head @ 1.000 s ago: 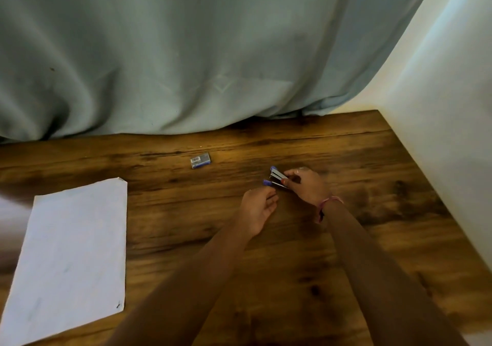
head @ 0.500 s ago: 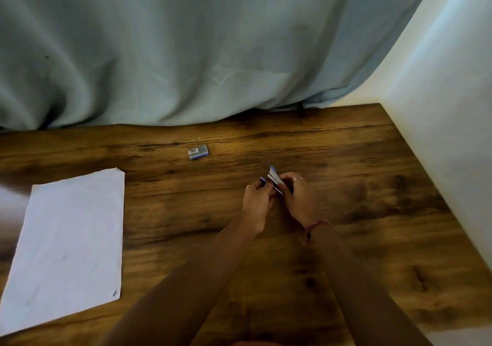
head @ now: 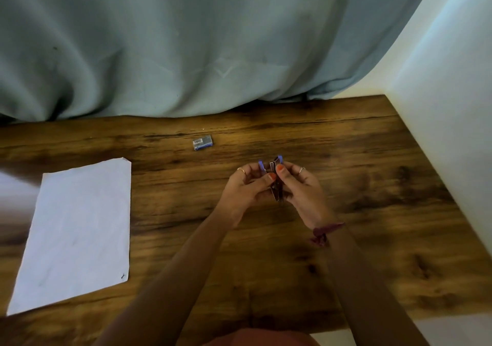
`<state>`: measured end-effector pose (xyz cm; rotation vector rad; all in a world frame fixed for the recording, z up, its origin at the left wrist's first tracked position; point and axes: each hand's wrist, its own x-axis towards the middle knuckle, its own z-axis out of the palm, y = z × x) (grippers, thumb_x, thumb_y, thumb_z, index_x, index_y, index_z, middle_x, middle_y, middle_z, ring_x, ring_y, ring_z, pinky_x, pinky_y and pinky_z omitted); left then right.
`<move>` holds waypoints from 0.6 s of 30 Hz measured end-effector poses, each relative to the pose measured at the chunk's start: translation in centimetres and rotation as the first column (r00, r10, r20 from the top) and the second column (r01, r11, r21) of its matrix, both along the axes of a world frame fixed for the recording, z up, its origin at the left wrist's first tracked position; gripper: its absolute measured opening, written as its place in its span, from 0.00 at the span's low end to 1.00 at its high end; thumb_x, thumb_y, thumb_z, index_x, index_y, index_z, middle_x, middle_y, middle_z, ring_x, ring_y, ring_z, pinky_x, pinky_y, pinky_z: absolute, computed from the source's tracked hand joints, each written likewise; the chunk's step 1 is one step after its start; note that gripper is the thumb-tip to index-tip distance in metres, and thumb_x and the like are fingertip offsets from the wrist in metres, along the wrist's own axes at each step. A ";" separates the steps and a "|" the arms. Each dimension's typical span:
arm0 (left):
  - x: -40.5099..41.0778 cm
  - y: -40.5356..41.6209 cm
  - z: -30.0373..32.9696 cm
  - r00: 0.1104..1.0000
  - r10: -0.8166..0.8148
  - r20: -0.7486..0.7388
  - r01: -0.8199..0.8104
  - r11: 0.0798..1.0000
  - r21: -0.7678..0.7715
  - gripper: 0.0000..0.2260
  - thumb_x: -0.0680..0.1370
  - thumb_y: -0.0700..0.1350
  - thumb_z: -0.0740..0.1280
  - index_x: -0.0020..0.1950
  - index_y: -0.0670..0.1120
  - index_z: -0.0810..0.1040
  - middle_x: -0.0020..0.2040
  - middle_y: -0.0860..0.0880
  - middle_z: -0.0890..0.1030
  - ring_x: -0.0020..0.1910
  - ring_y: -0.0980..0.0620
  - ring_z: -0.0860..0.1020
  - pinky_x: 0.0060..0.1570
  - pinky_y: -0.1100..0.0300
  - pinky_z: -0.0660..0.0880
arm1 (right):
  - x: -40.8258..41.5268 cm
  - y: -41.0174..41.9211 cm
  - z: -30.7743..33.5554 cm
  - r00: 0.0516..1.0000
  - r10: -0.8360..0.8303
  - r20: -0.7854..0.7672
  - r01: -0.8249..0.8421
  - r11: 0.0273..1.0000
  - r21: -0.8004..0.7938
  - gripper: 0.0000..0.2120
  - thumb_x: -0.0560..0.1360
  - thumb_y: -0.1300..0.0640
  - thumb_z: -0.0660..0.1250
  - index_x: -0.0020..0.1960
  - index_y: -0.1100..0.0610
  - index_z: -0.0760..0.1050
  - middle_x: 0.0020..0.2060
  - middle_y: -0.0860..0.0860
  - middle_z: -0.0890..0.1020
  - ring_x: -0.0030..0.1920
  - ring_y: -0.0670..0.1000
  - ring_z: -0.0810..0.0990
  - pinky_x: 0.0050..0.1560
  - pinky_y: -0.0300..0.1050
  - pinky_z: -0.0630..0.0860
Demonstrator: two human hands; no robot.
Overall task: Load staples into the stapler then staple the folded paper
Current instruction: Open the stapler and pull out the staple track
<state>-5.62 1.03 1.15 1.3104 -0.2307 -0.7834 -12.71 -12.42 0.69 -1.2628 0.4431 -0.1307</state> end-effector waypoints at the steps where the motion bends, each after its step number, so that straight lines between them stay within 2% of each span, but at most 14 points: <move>1: 0.0 0.2 0.3 1.000 -0.006 0.010 0.006 1.000 -0.008 0.09 0.77 0.38 0.67 0.56 0.44 0.78 0.52 0.45 0.83 0.53 0.47 0.82 0.49 0.54 0.80 | -0.1 0.1 0.3 1.000 0.005 0.014 -0.005 1.000 0.021 0.14 0.71 0.46 0.67 0.54 0.49 0.80 0.50 0.50 0.85 0.52 0.51 0.83 0.47 0.48 0.80; 6: -0.3 1.6 0.9 0.996 0.087 0.009 -0.086 0.994 -0.062 0.07 0.77 0.36 0.66 0.49 0.46 0.81 0.44 0.48 0.84 0.46 0.50 0.83 0.43 0.58 0.79 | 0.1 1.0 1.6 0.994 -0.079 0.069 0.060 0.966 0.251 0.10 0.71 0.51 0.66 0.49 0.52 0.82 0.40 0.49 0.83 0.40 0.46 0.82 0.37 0.43 0.80; 8: -0.3 2.3 1.0 0.987 0.155 -0.047 -0.159 0.982 -0.106 0.08 0.76 0.34 0.66 0.46 0.46 0.81 0.43 0.46 0.83 0.45 0.50 0.83 0.43 0.59 0.79 | 0.1 1.1 1.8 0.989 -0.137 0.058 0.109 0.934 0.341 0.12 0.72 0.53 0.66 0.53 0.55 0.80 0.41 0.50 0.80 0.41 0.48 0.80 0.38 0.45 0.80; 10: -0.3 3.0 0.9 0.975 0.193 -0.114 -0.209 0.966 -0.152 0.09 0.76 0.32 0.65 0.44 0.46 0.80 0.42 0.46 0.84 0.45 0.50 0.83 0.43 0.59 0.80 | 0.0 1.1 1.8 0.984 -0.165 0.071 0.123 0.906 0.404 0.13 0.73 0.54 0.65 0.55 0.56 0.77 0.43 0.51 0.78 0.43 0.49 0.79 0.43 0.47 0.80; 12: -0.5 3.2 1.0 0.962 0.229 -0.147 -0.252 0.953 -0.170 0.09 0.74 0.32 0.66 0.45 0.46 0.80 0.41 0.46 0.84 0.44 0.51 0.83 0.43 0.59 0.80 | -0.1 1.4 1.8 0.981 -0.167 0.094 0.115 0.904 0.413 0.12 0.75 0.55 0.64 0.56 0.56 0.77 0.43 0.51 0.79 0.44 0.49 0.79 0.46 0.47 0.80; 14: -0.9 3.3 1.2 0.960 0.252 -0.126 -0.272 0.945 -0.182 0.08 0.70 0.37 0.71 0.47 0.47 0.80 0.42 0.48 0.84 0.44 0.51 0.82 0.42 0.60 0.80 | -0.1 1.9 1.7 0.984 -0.144 0.107 0.096 0.928 0.361 0.12 0.74 0.53 0.65 0.55 0.55 0.79 0.43 0.50 0.80 0.44 0.48 0.79 0.46 0.47 0.80; 18: -1.7 2.7 1.7 0.941 0.326 -0.086 -0.337 0.920 -0.200 0.24 0.64 0.42 0.74 0.59 0.48 0.74 0.47 0.49 0.83 0.49 0.50 0.82 0.49 0.55 0.79 | -0.2 3.2 1.8 0.988 -0.111 0.107 0.076 0.955 0.286 0.17 0.70 0.51 0.67 0.56 0.56 0.77 0.46 0.51 0.82 0.49 0.52 0.80 0.52 0.54 0.79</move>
